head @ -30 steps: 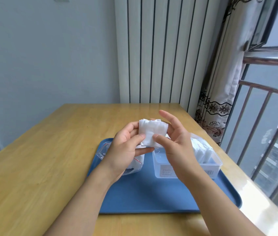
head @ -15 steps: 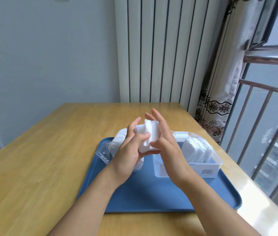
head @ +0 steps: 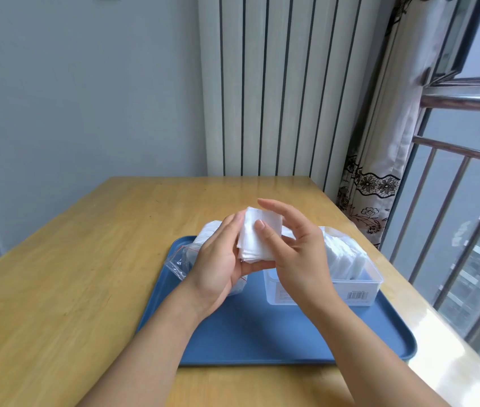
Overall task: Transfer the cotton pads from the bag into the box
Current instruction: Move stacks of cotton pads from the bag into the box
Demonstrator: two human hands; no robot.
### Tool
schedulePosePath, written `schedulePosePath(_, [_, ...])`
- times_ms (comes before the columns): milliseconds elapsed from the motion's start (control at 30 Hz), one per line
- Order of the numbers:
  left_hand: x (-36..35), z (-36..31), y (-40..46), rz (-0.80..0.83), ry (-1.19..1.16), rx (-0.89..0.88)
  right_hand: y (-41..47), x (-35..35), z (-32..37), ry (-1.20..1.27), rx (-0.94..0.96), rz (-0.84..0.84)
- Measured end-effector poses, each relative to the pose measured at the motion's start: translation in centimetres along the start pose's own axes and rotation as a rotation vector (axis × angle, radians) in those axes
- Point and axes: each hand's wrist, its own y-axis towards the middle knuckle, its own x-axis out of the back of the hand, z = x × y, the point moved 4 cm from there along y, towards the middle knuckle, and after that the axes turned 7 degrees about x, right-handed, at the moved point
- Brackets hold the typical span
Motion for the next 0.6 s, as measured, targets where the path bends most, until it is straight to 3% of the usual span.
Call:
schedulePosePath(267, [0.3, 0.2, 0.2, -0.078, -0.005, 0.006, 0.5, 1.3, 0.1, -0.164, 0.122, -0.199])
schedulePosePath(600, [0.3, 0.0, 0.1, -0.091, -0.101, 0.007, 0.6, 1.7, 1.2, -0.163, 0.292, -0.267])
